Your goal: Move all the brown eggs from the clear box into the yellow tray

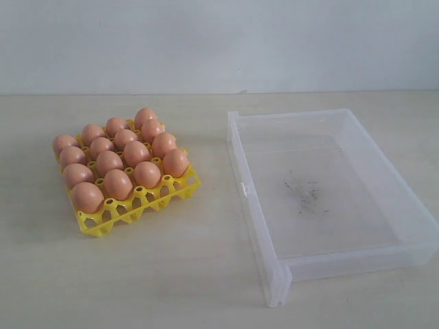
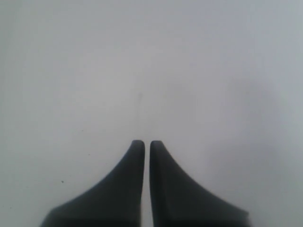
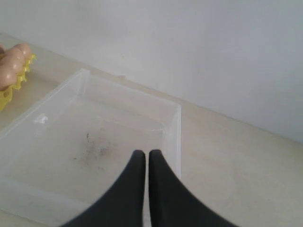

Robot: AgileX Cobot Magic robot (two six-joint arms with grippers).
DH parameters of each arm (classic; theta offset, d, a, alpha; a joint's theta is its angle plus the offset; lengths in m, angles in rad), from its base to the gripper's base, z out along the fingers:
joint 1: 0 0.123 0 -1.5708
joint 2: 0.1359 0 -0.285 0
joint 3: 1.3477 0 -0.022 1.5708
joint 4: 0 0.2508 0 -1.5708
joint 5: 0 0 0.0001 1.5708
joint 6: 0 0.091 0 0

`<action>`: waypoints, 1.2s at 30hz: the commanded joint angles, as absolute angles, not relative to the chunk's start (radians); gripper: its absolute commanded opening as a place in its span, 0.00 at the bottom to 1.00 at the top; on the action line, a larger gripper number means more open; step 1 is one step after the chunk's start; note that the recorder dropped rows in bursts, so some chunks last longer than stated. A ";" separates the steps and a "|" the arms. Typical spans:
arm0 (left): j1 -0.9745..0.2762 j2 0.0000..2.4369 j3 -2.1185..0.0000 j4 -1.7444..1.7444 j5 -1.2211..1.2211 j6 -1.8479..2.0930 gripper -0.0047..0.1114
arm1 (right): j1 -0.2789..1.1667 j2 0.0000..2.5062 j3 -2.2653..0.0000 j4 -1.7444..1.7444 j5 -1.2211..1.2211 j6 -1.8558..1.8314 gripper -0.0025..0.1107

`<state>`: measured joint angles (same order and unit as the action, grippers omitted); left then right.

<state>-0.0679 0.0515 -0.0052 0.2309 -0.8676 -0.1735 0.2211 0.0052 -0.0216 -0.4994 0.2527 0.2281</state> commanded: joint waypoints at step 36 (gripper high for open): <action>-0.011 0.000 0.000 0.251 -0.008 -0.170 0.07 | 0.219 0.000 0.000 -0.502 0.280 0.230 0.02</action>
<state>-0.0130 0.0017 -0.0032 0.2529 -0.0354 -0.1735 0.2211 0.0052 -0.0045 -0.4994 0.2813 0.2281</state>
